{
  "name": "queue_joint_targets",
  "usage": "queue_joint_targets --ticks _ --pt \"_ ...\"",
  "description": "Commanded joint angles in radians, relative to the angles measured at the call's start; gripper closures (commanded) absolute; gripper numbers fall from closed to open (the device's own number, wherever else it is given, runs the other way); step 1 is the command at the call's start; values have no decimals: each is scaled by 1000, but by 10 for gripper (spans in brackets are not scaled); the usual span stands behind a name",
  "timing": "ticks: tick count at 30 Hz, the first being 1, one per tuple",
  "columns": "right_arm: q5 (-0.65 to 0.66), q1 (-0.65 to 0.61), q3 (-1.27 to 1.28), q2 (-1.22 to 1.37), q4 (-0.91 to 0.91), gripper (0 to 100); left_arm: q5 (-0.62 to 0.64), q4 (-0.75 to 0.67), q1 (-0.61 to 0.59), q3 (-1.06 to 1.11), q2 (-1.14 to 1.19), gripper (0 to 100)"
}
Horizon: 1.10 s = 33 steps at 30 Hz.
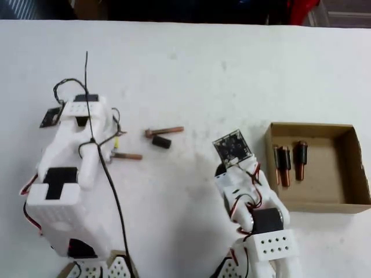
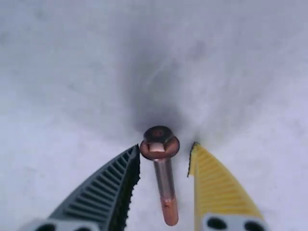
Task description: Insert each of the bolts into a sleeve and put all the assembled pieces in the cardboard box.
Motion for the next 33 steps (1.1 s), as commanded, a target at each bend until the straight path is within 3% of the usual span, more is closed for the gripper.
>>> queue_joint_targets --ticks 1,23,29,33 --pt "14 10 -8 -5 -24 978 9 -21 15 -29 33 808" --pt "14 10 -8 -5 -24 978 9 -18 13 -29 79 808" --pt "14 10 -8 -5 -24 978 6 37 15 -29 77 806" --pt "14 10 -8 -5 -24 978 -92 35 13 -29 77 808"
